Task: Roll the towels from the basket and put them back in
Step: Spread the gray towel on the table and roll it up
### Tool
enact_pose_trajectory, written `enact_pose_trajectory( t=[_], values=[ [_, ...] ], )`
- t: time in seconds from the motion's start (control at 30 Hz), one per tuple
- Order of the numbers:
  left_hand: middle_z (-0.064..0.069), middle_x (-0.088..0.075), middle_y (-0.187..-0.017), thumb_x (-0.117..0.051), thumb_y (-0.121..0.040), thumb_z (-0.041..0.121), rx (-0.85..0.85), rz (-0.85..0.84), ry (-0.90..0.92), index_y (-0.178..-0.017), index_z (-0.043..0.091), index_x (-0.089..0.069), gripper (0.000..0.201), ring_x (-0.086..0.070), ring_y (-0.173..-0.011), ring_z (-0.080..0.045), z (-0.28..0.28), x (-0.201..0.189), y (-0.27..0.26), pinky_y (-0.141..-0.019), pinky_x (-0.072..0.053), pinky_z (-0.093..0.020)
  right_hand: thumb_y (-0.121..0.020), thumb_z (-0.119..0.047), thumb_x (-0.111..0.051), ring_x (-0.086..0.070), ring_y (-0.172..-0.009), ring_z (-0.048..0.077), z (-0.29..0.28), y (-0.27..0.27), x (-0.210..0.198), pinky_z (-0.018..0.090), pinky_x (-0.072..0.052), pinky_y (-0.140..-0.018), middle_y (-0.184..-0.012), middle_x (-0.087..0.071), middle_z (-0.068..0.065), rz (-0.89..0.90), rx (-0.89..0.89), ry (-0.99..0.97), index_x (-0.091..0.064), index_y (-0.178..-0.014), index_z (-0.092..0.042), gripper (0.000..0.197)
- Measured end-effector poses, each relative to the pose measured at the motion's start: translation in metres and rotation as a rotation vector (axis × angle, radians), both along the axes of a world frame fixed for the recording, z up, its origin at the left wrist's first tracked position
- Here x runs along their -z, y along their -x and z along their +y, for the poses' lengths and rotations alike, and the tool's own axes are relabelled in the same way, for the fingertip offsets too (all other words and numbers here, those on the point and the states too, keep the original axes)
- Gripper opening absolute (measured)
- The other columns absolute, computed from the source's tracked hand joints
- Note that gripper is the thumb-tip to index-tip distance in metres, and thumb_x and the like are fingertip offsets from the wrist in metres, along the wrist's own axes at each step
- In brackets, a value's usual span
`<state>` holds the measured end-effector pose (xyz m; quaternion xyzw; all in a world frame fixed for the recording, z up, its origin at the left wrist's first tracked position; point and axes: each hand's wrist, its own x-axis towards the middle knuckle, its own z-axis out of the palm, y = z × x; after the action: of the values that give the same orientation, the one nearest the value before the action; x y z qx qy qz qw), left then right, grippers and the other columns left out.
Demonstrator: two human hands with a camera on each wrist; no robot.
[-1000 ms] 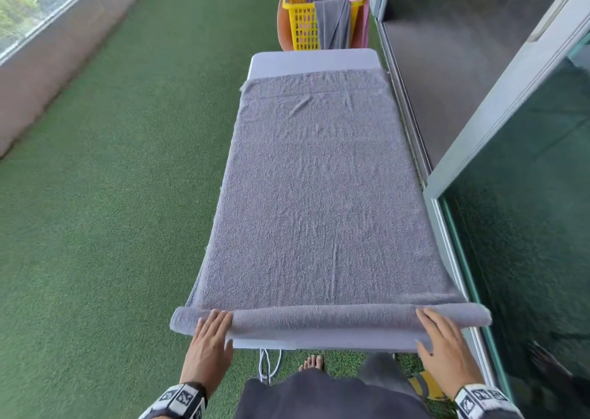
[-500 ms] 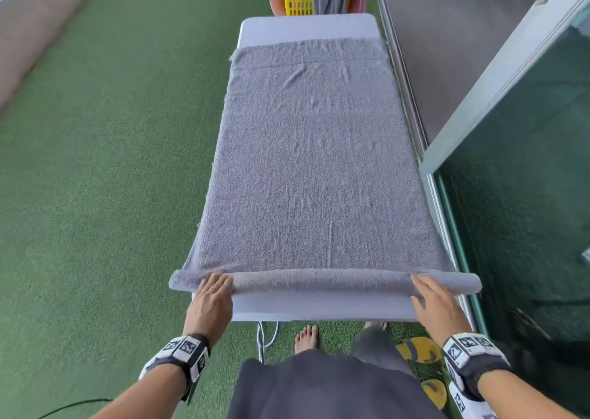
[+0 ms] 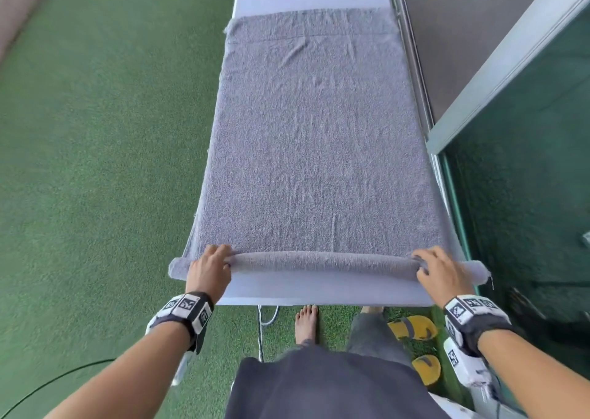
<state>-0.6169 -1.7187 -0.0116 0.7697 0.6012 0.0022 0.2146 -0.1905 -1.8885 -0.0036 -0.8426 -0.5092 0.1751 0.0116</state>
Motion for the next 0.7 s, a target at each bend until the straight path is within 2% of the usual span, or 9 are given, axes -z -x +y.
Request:
enact_pose_trajectory(
  t=[0.03, 0.1, 0.17, 0.23, 0.3, 0.37, 0.43, 0.53, 0.7],
  values=[
    [-0.006, -0.058, -0.103, -0.062, -0.080, 0.001, -0.013, 0.009, -0.037, -0.107, 0.013, -0.062, 0.029, -0.052, -0.077, -0.017, 0.001, 0.000, -0.001, -0.067, -0.046, -0.030, -0.079, -0.003, -0.065, -0.048, -0.077, 0.019, 0.002, -0.001, 0.000, 0.036, -0.044, -0.074, -0.096, -0.057, 0.004, -0.026, -0.015, -0.045, -0.065, -0.098, -0.016, 0.023],
    [-0.004, -0.056, -0.091, -0.064, -0.074, -0.003, 0.043, 0.079, -0.126, -0.090, 0.012, -0.059, 0.022, -0.049, -0.078, -0.020, 0.000, 0.001, -0.001, -0.070, -0.045, -0.036, -0.074, 0.005, -0.063, -0.043, -0.074, 0.020, 0.006, 0.001, 0.002, 0.034, -0.039, -0.067, -0.080, -0.048, -0.001, -0.040, -0.044, -0.062, -0.055, -0.078, -0.017, 0.024],
    [-0.003, -0.055, -0.079, -0.060, -0.073, -0.010, 0.097, 0.063, -0.166, -0.078, 0.011, -0.055, 0.023, -0.046, -0.072, -0.021, -0.004, 0.008, -0.001, -0.067, -0.046, -0.039, -0.070, 0.010, -0.057, -0.042, -0.070, 0.024, 0.003, 0.008, 0.008, 0.035, -0.035, -0.060, -0.072, -0.037, -0.005, -0.005, -0.041, -0.040, -0.040, -0.070, -0.019, 0.033],
    [-0.004, -0.053, -0.077, -0.054, -0.074, -0.014, 0.057, 0.004, -0.167, -0.079, 0.010, -0.055, 0.025, -0.044, -0.071, -0.022, -0.010, 0.013, -0.002, -0.065, -0.048, -0.044, -0.066, 0.004, -0.058, -0.045, -0.075, 0.026, -0.006, 0.014, 0.015, 0.040, -0.042, -0.062, -0.077, -0.040, -0.005, -0.008, -0.059, -0.025, -0.042, -0.078, -0.019, 0.031],
    [-0.006, -0.054, -0.083, -0.052, -0.074, -0.014, 0.009, -0.010, -0.177, -0.087, 0.008, -0.055, 0.025, -0.044, -0.076, -0.022, -0.019, 0.015, -0.002, -0.069, -0.049, -0.042, -0.065, -0.003, -0.066, -0.049, -0.089, 0.023, -0.019, 0.016, 0.021, 0.042, -0.049, -0.078, -0.094, -0.051, -0.002, -0.036, -0.099, -0.030, -0.051, -0.097, -0.018, 0.038],
    [-0.011, -0.058, -0.098, -0.056, -0.070, -0.013, 0.020, -0.008, -0.163, -0.103, 0.003, -0.057, 0.037, -0.049, -0.088, -0.026, -0.027, 0.018, -0.001, -0.078, -0.050, -0.043, -0.067, 0.000, -0.069, -0.050, -0.097, 0.024, -0.024, 0.014, 0.023, 0.042, -0.047, -0.090, -0.106, -0.056, 0.003, -0.026, -0.111, -0.072, -0.056, -0.110, -0.012, 0.046],
    [-0.015, -0.060, -0.109, -0.065, -0.070, -0.011, 0.045, -0.032, -0.138, -0.115, -0.001, -0.056, 0.048, -0.053, -0.099, -0.031, -0.026, 0.024, 0.000, -0.087, -0.051, -0.046, -0.070, 0.009, -0.066, -0.053, -0.101, 0.027, -0.022, 0.010, 0.025, 0.044, -0.045, -0.094, -0.110, -0.060, 0.008, 0.020, -0.068, -0.136, -0.061, -0.112, -0.005, 0.044],
    [-0.014, -0.066, -0.105, -0.068, -0.076, -0.006, 0.054, -0.078, -0.129, -0.111, 0.000, -0.061, 0.037, -0.059, -0.097, -0.029, -0.013, 0.027, 0.000, -0.088, -0.051, -0.044, -0.072, 0.013, -0.065, -0.058, -0.097, 0.030, -0.016, 0.004, 0.029, 0.044, -0.047, -0.091, -0.106, -0.065, 0.010, 0.054, -0.053, -0.195, -0.066, -0.108, -0.001, 0.039],
    [-0.014, -0.068, -0.100, -0.043, -0.086, -0.004, 0.137, -0.075, -0.140, -0.106, -0.001, -0.063, 0.029, -0.063, -0.089, -0.028, -0.025, 0.023, 0.009, -0.083, -0.054, -0.043, -0.071, 0.003, -0.071, -0.059, -0.092, 0.027, -0.025, 0.001, 0.024, 0.044, -0.048, -0.084, -0.100, -0.070, 0.007, 0.015, -0.103, -0.165, -0.070, -0.104, -0.004, 0.034]
  ],
)
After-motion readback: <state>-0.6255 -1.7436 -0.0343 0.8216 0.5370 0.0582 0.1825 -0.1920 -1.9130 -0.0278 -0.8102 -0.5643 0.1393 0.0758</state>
